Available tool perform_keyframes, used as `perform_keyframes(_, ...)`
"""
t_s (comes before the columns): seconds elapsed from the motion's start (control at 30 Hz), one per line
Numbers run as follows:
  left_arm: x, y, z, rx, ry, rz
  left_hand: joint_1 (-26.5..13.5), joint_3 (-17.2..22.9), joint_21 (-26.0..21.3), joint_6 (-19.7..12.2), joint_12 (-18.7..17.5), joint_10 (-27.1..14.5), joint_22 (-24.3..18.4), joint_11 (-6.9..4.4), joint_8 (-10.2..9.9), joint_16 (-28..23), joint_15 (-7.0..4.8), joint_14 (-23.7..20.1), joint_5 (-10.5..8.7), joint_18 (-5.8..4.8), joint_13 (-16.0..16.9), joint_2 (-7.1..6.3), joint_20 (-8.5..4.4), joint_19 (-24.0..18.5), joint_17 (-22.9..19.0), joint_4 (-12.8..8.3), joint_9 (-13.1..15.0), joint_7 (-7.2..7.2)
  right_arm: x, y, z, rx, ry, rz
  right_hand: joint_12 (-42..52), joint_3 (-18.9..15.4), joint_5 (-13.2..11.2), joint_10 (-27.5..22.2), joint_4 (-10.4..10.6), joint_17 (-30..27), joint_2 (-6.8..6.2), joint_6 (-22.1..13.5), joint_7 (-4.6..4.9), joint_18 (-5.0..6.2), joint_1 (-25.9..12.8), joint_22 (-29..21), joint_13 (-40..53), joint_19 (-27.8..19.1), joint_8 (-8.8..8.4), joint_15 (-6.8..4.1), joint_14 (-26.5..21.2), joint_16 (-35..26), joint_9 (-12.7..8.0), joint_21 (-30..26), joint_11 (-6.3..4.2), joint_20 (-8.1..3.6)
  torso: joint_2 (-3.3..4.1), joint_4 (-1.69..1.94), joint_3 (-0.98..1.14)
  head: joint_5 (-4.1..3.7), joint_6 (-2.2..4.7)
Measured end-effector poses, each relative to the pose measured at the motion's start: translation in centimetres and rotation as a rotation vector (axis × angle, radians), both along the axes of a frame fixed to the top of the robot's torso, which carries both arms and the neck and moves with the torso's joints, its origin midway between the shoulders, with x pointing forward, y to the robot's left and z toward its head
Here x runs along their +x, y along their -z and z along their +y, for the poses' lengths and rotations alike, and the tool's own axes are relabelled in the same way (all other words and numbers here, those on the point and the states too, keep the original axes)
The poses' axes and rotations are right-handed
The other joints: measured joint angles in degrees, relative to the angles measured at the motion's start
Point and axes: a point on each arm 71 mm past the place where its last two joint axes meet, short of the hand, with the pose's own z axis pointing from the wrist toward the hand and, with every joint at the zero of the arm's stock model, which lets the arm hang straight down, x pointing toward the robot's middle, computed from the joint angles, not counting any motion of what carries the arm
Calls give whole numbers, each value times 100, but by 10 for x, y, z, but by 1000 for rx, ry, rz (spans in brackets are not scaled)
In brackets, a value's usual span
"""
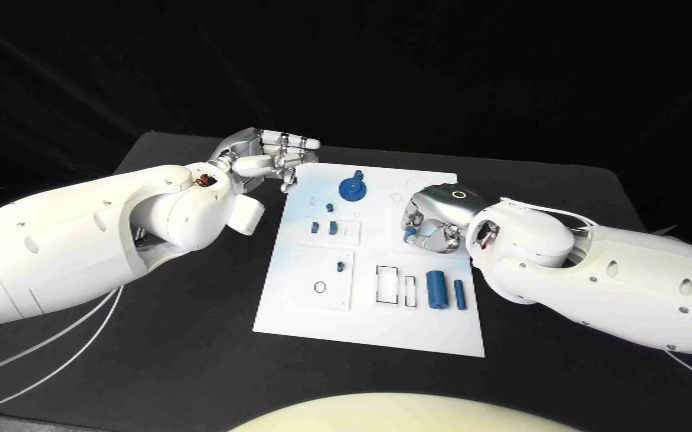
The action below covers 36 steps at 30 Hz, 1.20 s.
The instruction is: Assemble the parts on the task board
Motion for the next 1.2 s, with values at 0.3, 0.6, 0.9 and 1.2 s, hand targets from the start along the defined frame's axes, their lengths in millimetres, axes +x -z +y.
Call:
perform_keyframes(0.3,1,0,0,1,-1,0,0,0,0,0,0,0,0,0,0,0,0,0,0,0,0,0,0,0,0,0,-3,0,-19,-32,9,92,-45,-59,-7,39,-16,0,-40,14,7,9,8,-1,8,-1,13,0,-2,0,0,0,36,33,1,0,-7,0,1,30,17)
perform_keyframes(0.6,3,1,-2,0,0,1,0,-16,0,0,0,0,1,0,0,0,0,0,0,0,-1,0,0,0,-8,-16,-3,0,-40,-48,53,191,-148,-63,-19,55,16,-1,-56,13,5,8,8,0,57,-1,16,0,2,0,0,0,40,33,2,0,-8,-1,-3,82,29)
perform_keyframes(0.9,4,2,-8,-3,10,2,0,-16,0,0,0,1,1,0,0,0,0,0,0,0,4,0,0,0,-8,-16,-2,0,-55,-23,99,242,-230,13,-41,78,47,-2,-80,7,11,5,9,-1,64,-2,14,0,4,1,0,0,42,32,3,0,-3,7,-7,194,-7)
perform_keyframes(1.2,4,2,-12,-6,18,3,0,-16,0,0,0,1,1,-1,0,0,0,0,0,0,3,0,0,0,-7,-16,-2,0,-61,7,124,247,-259,78,-49,77,48,21,-80,-7,4,7,15,-1,71,3,8,0,2,1,0,0,45,9,21,1,7,3,-8,279,-35)
